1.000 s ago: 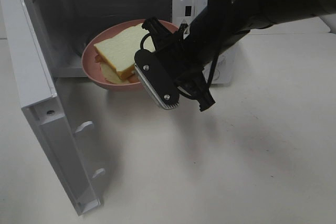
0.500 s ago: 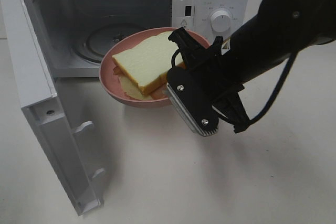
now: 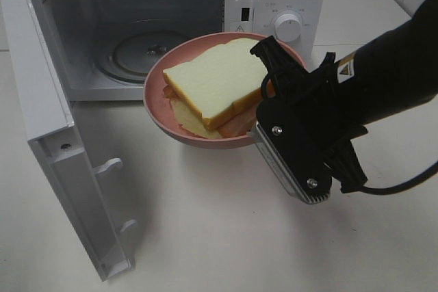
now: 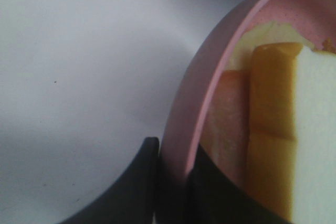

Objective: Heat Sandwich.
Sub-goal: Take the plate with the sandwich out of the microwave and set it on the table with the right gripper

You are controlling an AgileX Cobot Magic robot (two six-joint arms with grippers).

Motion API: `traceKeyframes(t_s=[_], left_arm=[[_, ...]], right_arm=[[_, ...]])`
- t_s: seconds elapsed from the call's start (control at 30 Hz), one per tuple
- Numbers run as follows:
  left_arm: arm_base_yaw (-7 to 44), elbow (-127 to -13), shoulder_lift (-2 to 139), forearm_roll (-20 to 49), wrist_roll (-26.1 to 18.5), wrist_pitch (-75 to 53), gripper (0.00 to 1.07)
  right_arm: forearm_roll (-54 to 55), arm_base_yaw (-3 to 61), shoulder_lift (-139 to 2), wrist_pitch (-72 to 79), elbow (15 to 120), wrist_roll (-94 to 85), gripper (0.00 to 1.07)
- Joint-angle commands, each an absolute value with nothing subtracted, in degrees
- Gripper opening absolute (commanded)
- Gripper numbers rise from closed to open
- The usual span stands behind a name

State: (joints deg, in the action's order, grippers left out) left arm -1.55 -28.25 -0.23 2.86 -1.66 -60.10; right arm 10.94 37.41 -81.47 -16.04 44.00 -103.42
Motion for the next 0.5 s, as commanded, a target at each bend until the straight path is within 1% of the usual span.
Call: traceKeyframes(t_s=[0.03, 0.5], left_arm=[[-1.26, -28.19, -1.15, 3.32, -1.72, -59.36, 0.98], [-1.26, -28.19, -1.15, 3.32, -1.72, -59.36, 0.98]], right_arm=[[11.4, 37.53, -78.21, -14.44, 42.23, -101.64, 0.0], [10.26, 37.53, -66.12, -18.85, 34.95, -98.15, 0.0]])
